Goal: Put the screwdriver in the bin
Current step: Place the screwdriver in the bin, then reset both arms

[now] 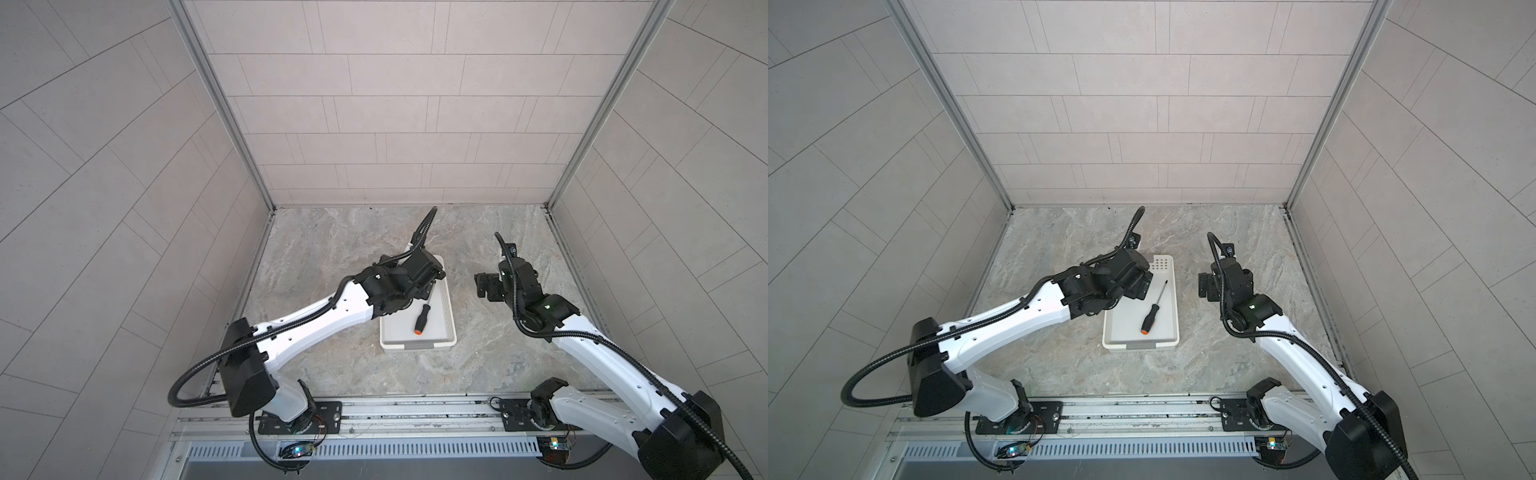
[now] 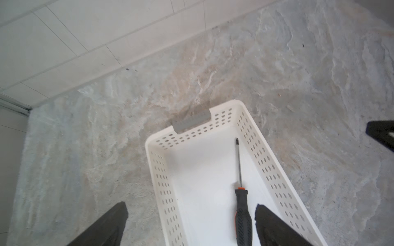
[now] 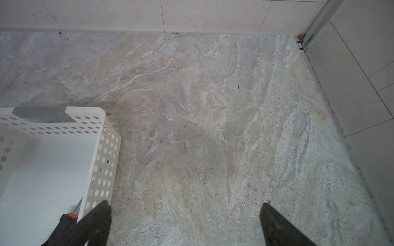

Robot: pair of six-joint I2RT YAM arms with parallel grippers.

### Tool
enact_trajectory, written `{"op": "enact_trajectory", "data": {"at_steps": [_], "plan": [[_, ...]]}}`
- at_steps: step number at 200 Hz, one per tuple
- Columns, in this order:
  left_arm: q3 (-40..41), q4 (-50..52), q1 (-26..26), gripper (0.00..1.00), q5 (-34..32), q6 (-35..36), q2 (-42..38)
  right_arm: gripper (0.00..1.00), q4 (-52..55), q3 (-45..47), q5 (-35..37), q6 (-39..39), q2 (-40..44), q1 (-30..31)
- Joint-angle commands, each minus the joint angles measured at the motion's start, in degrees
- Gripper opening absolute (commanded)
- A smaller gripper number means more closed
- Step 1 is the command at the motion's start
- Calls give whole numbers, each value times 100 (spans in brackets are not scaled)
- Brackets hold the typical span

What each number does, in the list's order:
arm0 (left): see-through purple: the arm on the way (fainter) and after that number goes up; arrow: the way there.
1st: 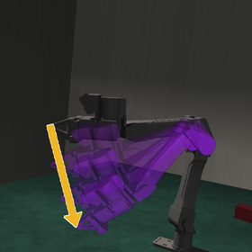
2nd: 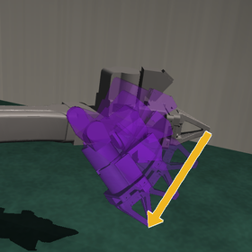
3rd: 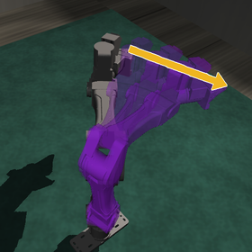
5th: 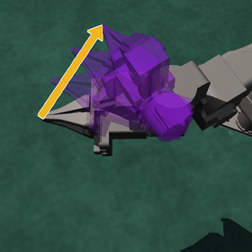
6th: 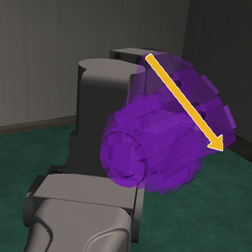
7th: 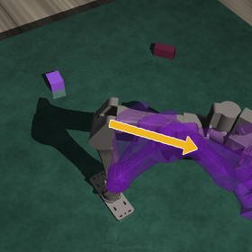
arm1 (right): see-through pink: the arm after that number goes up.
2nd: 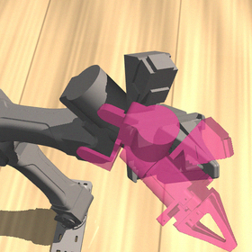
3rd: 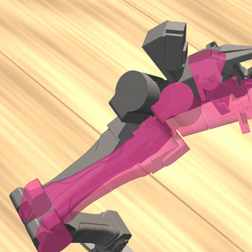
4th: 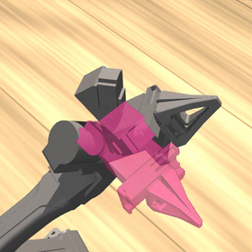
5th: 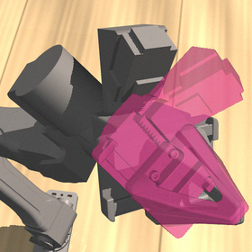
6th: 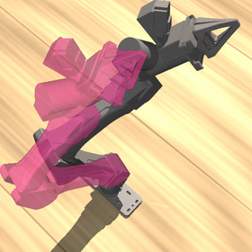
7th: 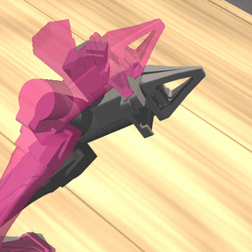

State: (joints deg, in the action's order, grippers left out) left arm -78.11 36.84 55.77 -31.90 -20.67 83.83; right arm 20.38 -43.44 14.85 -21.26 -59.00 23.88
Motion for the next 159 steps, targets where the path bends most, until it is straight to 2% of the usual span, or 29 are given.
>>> {"op": "enact_trajectory", "data": {"at_steps": [1,25,41,53,76,87,110,137,159], "plan": [[13,-39,-28,100,-1009,339,-304,99,-69,-57,114,-4,-52,-3],[472,-530,-206,100,-1492,645,-731,100,-73,-27,255,7,-24,-5],[902,-818,-576,100,-1455,660,-1071,100,-171,69,391,-19,92,-5],[1347,-1091,-1008,99,-1009,667,-1392,100,-239,144,403,-32,204,-2],[2437,-2190,-2120,97,609,783,-2201,100,-351,288,418,-104,401,-8],[2743,-2471,-2536,97,1016,820,-2471,100,-480,380,385,-133,495,-12],[3102,-2830,-2736,99,588,1133,-2661,100,-664,553,369,-182,684,-15],[3463,-3266,-2861,100,37,1546,-2442,100,-715,609,411,-186,804,-29],[3597,-3394,-3387,100,477,1460,-2194,100,-770,663,640,-208,801,-25]]}}
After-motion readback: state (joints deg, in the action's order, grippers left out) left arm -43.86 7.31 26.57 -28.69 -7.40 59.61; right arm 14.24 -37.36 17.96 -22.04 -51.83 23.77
